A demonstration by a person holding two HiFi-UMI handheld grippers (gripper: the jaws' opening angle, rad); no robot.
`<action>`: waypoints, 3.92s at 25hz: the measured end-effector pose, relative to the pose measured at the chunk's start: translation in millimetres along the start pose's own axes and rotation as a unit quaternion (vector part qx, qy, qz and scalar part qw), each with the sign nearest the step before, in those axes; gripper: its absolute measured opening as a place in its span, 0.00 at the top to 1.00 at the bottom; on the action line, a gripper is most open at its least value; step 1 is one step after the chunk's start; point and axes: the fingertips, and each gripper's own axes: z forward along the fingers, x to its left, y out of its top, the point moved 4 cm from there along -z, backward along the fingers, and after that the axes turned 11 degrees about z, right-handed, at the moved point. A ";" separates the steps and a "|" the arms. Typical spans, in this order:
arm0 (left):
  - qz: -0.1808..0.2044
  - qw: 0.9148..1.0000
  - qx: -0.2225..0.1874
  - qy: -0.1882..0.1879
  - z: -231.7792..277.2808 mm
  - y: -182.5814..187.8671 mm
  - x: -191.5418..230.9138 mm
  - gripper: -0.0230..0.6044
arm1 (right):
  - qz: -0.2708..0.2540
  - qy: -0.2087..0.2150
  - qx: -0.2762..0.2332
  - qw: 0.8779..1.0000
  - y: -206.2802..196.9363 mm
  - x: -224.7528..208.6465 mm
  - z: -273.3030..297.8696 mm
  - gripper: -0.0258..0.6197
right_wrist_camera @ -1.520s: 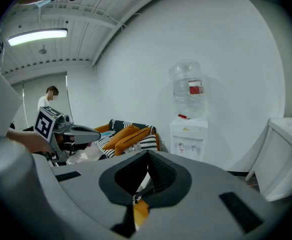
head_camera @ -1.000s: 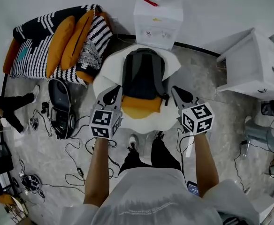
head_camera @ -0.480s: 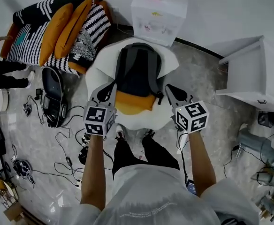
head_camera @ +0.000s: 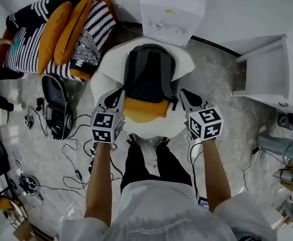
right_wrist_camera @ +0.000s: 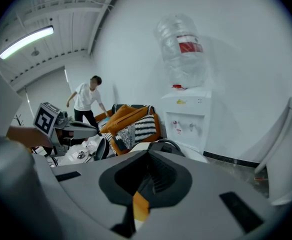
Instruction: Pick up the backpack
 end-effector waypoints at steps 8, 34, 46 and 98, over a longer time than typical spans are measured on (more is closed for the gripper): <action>0.011 0.999 0.026 -0.027 31.5 -25.9 28.5 0.92 | 0.041 -0.015 0.007 0.999 -13.0 -6.1 39.5 0.96; -0.009 0.994 0.073 -0.086 119.9 -123.1 36.7 0.80 | 0.083 -0.034 0.056 0.994 -84.6 -58.5 131.1 0.81; -0.012 0.991 0.089 -0.104 163.4 -157.6 34.0 0.75 | 0.086 -0.037 0.071 0.993 -109.8 -84.2 174.6 0.78; -0.021 0.985 0.127 -0.112 280.3 -285.6 23.7 0.60 | 0.082 -0.002 0.110 0.991 -217.4 -157.2 283.3 0.60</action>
